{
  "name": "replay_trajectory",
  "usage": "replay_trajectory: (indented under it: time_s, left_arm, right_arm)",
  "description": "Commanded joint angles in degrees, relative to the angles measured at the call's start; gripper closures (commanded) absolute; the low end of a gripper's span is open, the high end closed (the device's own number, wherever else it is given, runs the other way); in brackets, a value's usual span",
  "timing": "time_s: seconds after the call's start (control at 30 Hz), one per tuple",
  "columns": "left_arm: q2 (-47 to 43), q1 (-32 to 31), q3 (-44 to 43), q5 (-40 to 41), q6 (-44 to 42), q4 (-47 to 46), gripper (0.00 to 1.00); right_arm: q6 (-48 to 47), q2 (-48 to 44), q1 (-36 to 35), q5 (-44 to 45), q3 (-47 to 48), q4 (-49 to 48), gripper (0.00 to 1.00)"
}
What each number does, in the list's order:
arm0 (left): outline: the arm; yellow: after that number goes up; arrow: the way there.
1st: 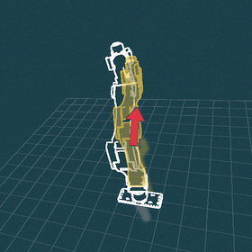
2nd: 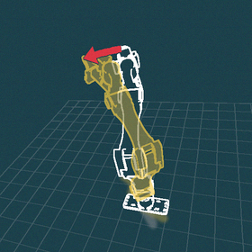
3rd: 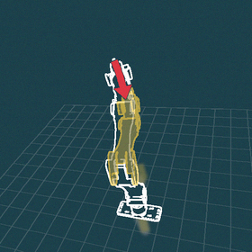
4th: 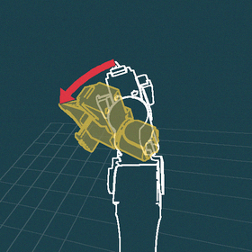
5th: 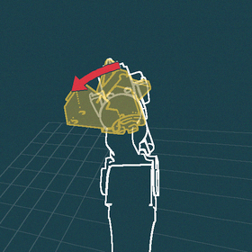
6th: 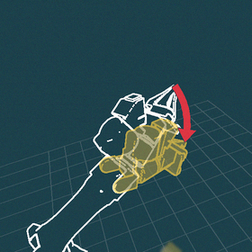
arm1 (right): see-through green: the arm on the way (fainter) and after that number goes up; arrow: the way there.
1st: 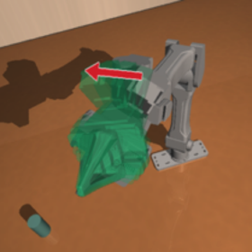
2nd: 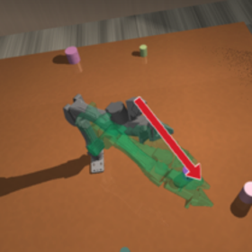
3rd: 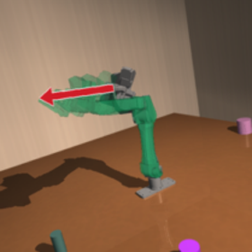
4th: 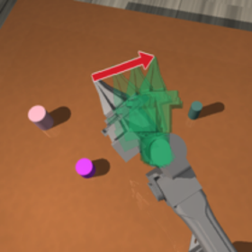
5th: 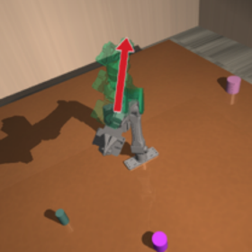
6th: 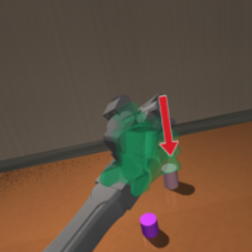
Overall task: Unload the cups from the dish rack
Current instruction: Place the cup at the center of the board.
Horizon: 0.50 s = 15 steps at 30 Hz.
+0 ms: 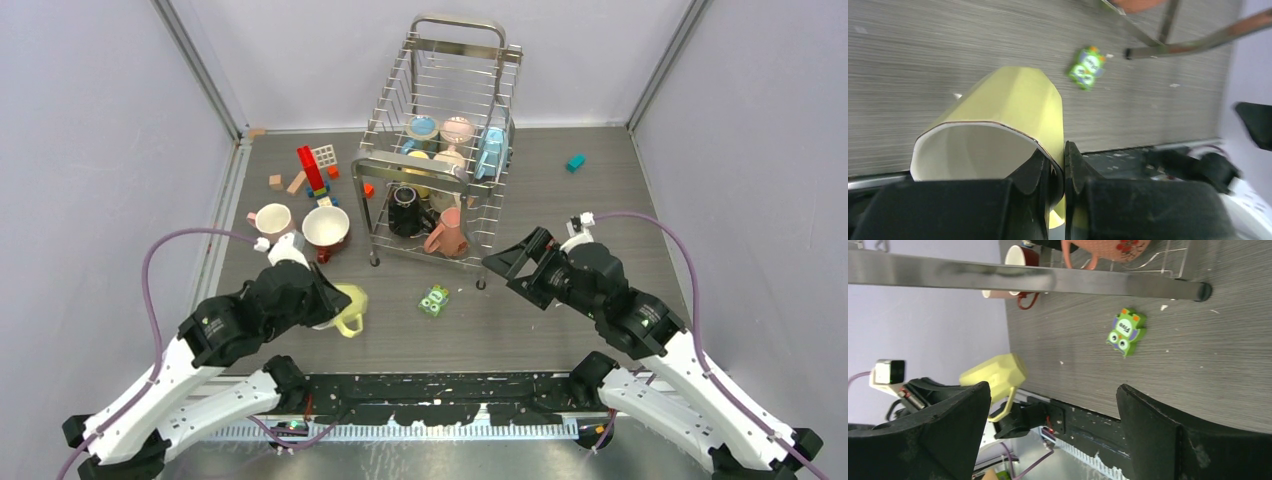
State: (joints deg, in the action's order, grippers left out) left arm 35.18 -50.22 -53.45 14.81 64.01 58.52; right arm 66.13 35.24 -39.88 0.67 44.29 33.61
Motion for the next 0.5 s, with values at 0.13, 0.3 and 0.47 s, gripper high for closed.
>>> replay_trajectory:
  time_s: [0.13,0.3,0.47]
  left_arm:
    - [8.02,5.00,-5.73,14.20,-11.22,10.87,1.00]
    - [10.92,21.44,-4.02,5.54,-20.23,5.24,1.00]
    - [15.57,35.06,-2.18,-3.93,-25.59,-1.46,1.00]
  right_arm:
    - [-6.73,6.87,1.26,3.56,6.01,4.66,0.00]
    - [-10.24,10.39,6.15,0.88,8.63,6.24,0.00]
    - [-12.56,12.30,17.12,-10.25,8.33,5.79,0.00]
